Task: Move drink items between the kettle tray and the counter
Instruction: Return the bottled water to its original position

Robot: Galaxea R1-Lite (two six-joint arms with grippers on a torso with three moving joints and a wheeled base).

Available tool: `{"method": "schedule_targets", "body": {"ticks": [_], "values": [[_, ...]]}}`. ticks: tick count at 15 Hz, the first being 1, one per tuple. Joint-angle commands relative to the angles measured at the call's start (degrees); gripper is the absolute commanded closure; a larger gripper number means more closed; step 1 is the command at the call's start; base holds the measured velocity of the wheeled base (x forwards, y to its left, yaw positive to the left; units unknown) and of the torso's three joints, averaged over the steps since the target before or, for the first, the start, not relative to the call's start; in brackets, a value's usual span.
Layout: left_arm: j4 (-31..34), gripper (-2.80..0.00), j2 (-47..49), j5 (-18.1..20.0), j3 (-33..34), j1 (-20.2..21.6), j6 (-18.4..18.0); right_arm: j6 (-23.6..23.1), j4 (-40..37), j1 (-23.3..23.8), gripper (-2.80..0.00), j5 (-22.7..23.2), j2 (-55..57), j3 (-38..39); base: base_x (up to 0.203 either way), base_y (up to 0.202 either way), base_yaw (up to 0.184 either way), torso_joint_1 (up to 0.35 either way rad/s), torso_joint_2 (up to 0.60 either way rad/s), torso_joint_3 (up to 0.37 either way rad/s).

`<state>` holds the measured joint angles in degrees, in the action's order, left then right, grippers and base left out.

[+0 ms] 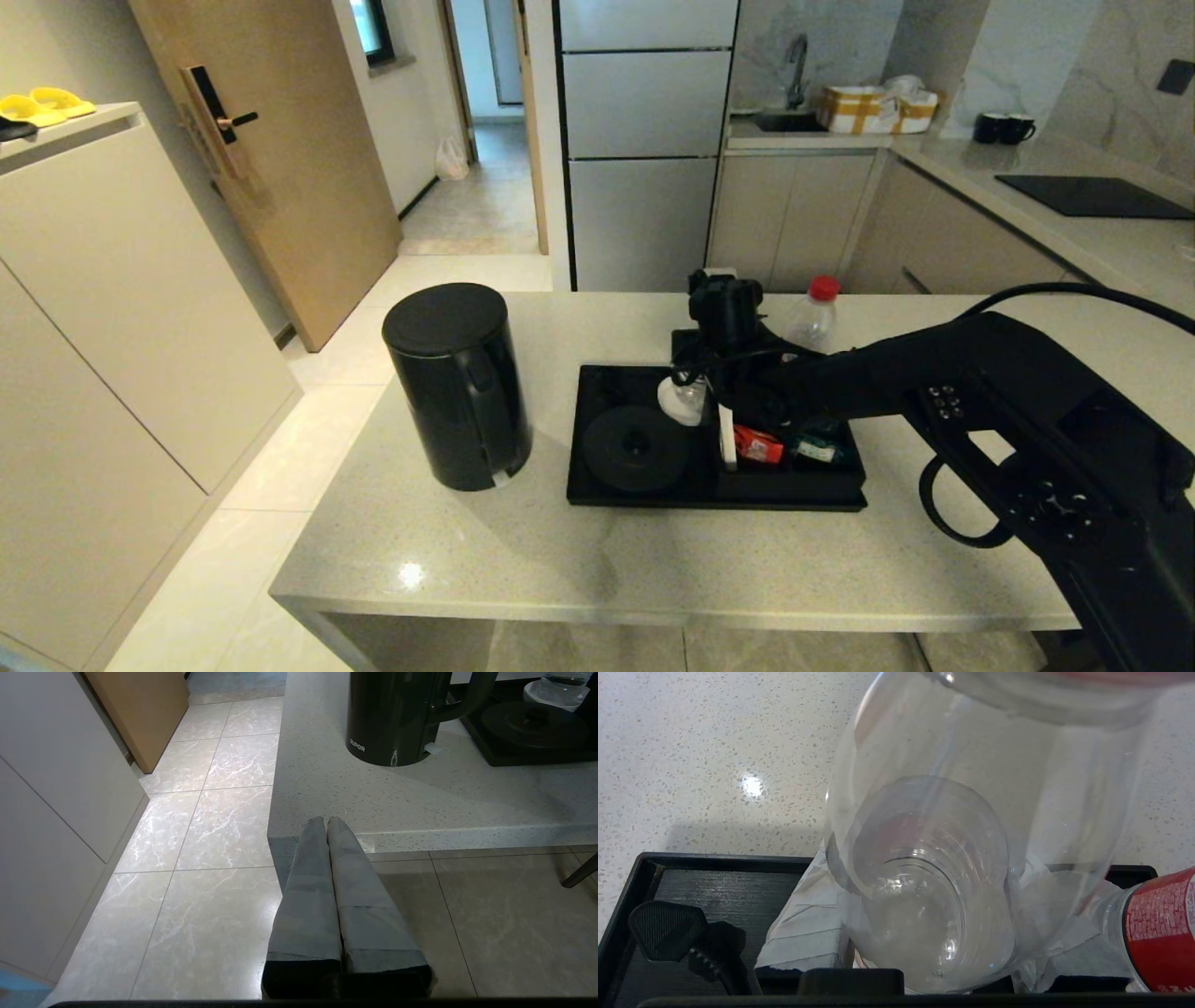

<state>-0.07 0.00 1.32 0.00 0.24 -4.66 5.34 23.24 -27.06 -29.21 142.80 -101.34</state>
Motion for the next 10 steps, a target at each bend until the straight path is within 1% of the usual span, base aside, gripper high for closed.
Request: {"method": "schedule_targets", "body": {"ticks": [1, 10], "values": [[-0.01, 0.00, 0.00, 0.00, 0.00, 0.02, 0.00, 0.11, 0.06, -0.10, 0.00, -0.15, 0.01, 0.36, 0.000, 0.000, 0.000, 0.000, 0.00, 0.000], [-0.01, 0.00, 0.00, 0.00, 0.07, 0.02, 0.00, 0.71, 0.05, -0.79, 0.00, 0.20, -1.12, 1.24, 0.000, 0.000, 0.000, 0.000, 0.00, 0.000]]}}
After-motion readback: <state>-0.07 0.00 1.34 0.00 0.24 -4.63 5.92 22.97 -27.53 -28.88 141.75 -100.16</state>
